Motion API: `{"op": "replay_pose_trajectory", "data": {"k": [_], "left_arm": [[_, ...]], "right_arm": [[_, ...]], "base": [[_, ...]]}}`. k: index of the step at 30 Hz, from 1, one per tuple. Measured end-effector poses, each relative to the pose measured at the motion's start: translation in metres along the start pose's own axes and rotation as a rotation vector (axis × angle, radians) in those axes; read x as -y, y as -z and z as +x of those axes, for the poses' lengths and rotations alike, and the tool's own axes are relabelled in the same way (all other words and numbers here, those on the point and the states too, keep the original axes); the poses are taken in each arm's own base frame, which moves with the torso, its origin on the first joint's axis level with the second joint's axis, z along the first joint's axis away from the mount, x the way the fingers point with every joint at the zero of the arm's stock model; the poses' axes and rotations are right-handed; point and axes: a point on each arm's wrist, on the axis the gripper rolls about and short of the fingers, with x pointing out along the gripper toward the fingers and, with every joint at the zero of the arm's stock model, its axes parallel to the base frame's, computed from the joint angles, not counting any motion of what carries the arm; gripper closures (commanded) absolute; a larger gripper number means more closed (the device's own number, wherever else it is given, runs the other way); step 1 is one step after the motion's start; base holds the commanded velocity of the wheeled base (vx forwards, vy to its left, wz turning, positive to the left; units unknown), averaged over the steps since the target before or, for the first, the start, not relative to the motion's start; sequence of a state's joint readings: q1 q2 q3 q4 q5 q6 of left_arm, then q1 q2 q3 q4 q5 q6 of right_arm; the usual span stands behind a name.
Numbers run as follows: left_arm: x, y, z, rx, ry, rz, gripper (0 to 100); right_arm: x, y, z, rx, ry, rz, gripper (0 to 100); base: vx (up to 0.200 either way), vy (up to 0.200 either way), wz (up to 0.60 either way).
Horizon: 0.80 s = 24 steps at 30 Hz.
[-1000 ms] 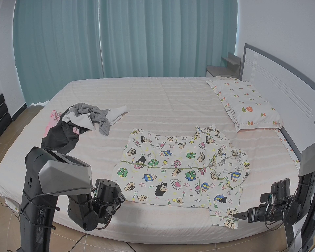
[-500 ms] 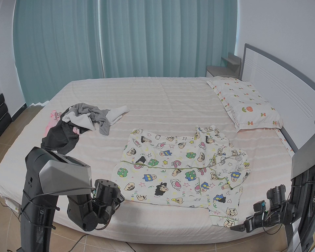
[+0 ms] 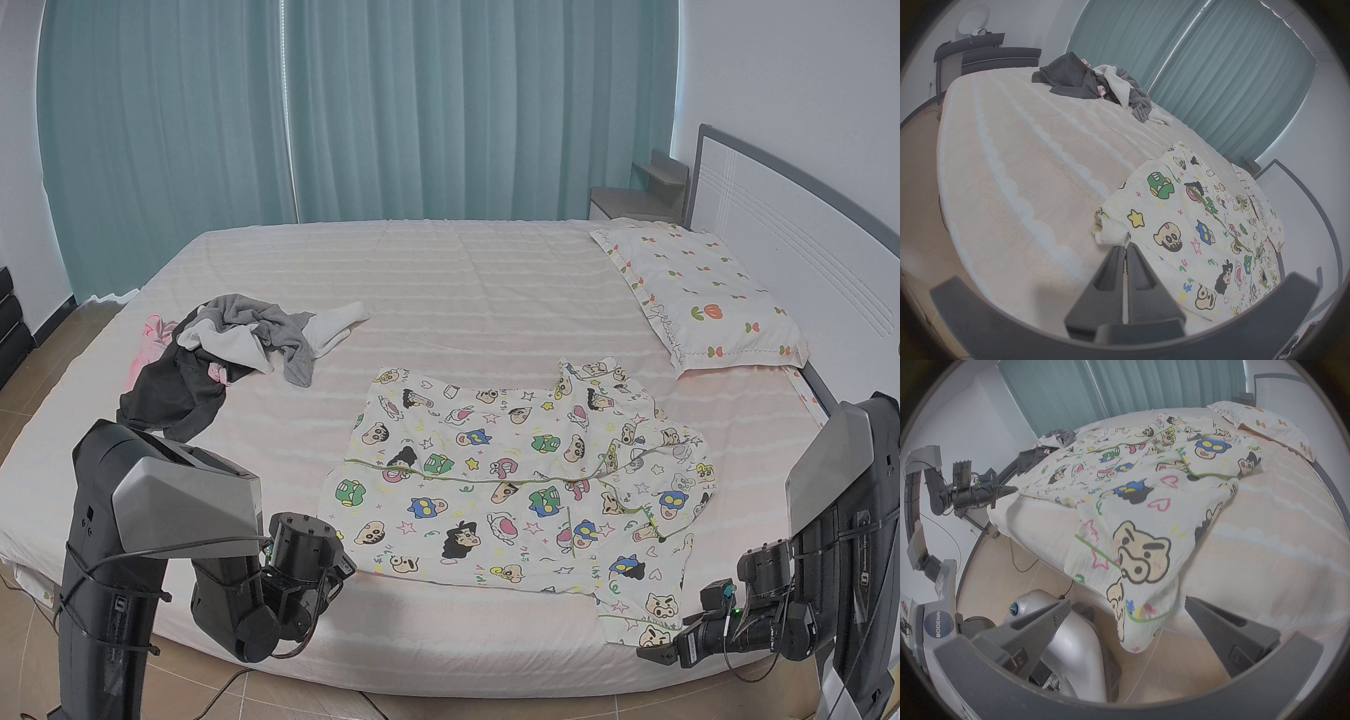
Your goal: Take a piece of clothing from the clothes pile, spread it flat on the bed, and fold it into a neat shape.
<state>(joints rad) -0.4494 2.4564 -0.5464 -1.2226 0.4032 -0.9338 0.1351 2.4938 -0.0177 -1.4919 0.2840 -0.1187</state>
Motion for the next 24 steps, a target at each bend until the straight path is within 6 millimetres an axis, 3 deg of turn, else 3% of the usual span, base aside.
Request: {"op": "replay_pose_trajectory", "data": {"k": [9,10,24], "left_arm": [[0.0,0.0,0.0,0.0,-0.001,-0.001,100],[0.0,0.0,0.0,0.0,-0.002,-0.001,100],[-0.002,0.0,0.0,-0.003,-0.005,0.001,100]], "right_arm": [[-0.004,0.004,0.009,-0.005,0.003,-0.012,0],[-0.004,0.005,0.009,-0.008,0.003,-0.009,100],[-0.002,0.008,0.011,-0.028,0.032,0.021,100]], "base": [[0.0,0.0,0.0],[0.0,0.0,0.0],[0.0,0.0,0.0]]}}
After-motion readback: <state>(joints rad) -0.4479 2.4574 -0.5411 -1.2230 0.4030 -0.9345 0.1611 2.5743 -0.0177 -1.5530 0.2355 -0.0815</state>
